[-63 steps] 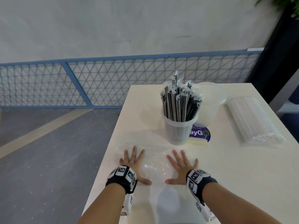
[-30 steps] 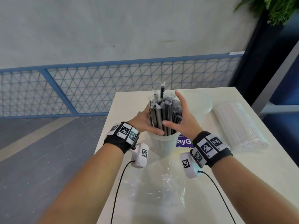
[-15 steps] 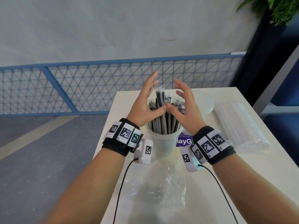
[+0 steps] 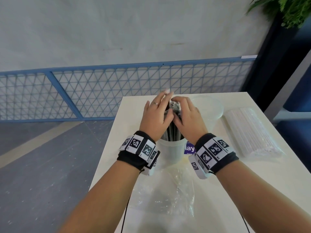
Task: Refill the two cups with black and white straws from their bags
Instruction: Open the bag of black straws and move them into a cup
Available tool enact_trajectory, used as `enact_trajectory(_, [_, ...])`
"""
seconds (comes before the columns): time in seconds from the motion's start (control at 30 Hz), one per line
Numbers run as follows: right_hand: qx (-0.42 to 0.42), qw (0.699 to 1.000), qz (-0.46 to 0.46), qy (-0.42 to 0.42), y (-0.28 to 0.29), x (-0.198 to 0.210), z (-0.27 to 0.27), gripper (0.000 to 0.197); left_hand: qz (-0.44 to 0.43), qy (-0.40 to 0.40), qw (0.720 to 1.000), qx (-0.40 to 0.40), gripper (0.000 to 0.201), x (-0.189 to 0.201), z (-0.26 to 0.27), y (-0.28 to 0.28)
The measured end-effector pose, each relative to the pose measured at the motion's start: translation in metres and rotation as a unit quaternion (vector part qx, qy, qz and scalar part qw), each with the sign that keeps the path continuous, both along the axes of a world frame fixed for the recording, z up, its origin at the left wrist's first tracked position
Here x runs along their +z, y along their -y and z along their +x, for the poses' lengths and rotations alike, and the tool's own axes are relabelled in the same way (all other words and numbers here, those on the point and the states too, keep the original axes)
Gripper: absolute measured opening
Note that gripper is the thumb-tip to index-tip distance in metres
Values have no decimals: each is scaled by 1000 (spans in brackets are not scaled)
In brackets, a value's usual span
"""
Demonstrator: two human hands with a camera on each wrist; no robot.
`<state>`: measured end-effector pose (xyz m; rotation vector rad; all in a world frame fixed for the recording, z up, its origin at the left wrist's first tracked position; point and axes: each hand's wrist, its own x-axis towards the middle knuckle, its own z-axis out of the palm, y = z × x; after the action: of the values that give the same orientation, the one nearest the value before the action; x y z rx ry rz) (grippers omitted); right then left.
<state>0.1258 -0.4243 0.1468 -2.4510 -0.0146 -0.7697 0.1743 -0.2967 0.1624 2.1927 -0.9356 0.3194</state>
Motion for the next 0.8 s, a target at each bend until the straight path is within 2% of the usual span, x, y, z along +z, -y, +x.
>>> enact_trajectory(0.07, [-27, 999, -34, 3, 0, 7, 3, 49, -18, -6, 1000, 11, 55, 8, 3, 4])
enact_trajectory(0.1, [-27, 998, -52, -22, -1, 6, 4, 51, -8, -13, 1000, 13, 56, 10, 4, 6])
enact_trajectory(0.2, [-2, 989, -87, -121, -2, -3, 9, 50, 117, -12, 993, 18, 47, 4, 6, 10])
enact_trajectory(0.27, [28, 992, -42, -113, 2, -8, 7, 50, 161, -18, 987, 10, 44, -3, 8, 9])
enact_trajectory(0.33, [45, 996, 66, -47, 4, -9, 1, 57, 111, -54, 992, -13, 46, -4, 11, 2])
enact_trajectory(0.4, [25, 988, 151, 4, 7, -12, -8, 79, 1, -144, 989, -31, 66, -6, 14, -11])
enact_trajectory(0.47, [24, 974, 223, -43, 9, -13, -15, 104, -89, -271, 958, -36, 104, -15, 17, -24])
enact_trajectory(0.53, [55, 957, 250, -137, 10, -15, -16, 114, -98, -341, 933, -56, 119, -25, 18, -30])
enact_trajectory(0.6, [66, 959, 210, -178, 11, -18, -13, 99, -58, -330, 938, -84, 105, -34, 17, -29])
enact_trajectory(0.7, [31, 969, 211, -128, 8, -14, -10, 61, -77, -290, 951, -78, 81, -34, 16, -22])
enact_trajectory(0.8, [51, 963, 259, -50, 6, 1, -8, 55, -151, -256, 953, -60, 76, -24, 18, -19])
